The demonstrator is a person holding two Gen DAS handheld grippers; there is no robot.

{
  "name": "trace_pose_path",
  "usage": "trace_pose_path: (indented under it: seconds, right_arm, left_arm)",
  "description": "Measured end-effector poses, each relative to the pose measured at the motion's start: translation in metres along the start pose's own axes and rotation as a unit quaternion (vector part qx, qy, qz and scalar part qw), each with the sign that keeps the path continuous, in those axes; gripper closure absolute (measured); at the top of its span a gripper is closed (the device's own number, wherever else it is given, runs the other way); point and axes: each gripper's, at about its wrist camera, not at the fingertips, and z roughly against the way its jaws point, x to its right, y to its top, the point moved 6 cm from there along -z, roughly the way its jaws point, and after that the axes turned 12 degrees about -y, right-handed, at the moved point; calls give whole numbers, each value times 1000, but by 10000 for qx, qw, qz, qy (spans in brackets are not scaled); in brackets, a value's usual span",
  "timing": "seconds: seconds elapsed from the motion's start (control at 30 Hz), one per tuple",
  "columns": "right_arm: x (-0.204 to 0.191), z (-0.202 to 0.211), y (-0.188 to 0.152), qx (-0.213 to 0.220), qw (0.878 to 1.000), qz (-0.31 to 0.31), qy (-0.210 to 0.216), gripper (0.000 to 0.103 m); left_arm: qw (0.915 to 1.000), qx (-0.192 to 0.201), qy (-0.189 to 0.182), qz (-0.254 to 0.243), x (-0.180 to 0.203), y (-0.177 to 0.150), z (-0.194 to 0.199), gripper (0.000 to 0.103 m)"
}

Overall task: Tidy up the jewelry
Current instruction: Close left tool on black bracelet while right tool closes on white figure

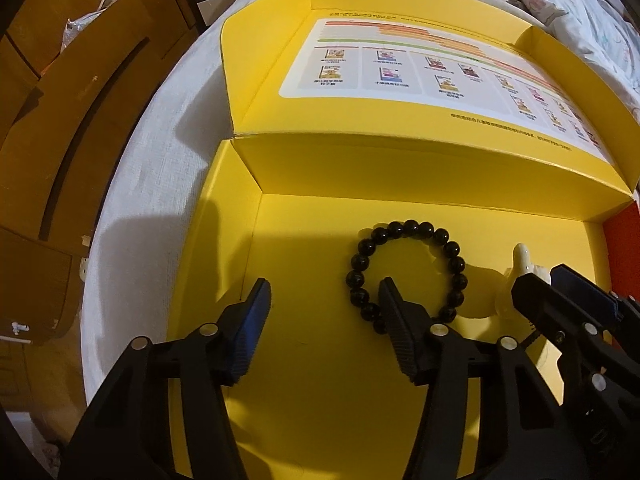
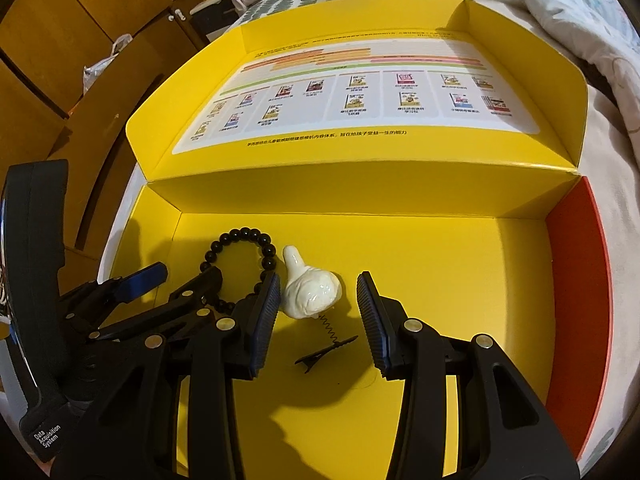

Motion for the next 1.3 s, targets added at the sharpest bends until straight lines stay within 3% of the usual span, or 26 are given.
trace_pose_path:
  seconds: [0.47, 0.53, 0.57, 1.3]
  right_arm:
    - [-2, -11, -6, -103, 9997, 164, -148, 59]
    - [2, -12, -7, -129, 9996, 138, -198, 61]
    - [3, -11, -7, -132, 9996, 130, -202, 63]
    - [23, 3, -1, -108, 9999, -87, 12, 67]
  left_arm:
    - [9999, 80, 103, -96, -3, 3, -2, 57]
    - [9999, 60, 12, -108, -2, 3, -3, 76]
    - [9997, 31, -229, -51, 0, 2, -3, 88]
    - [9973, -43, -708, 193, -7, 8, 1, 93]
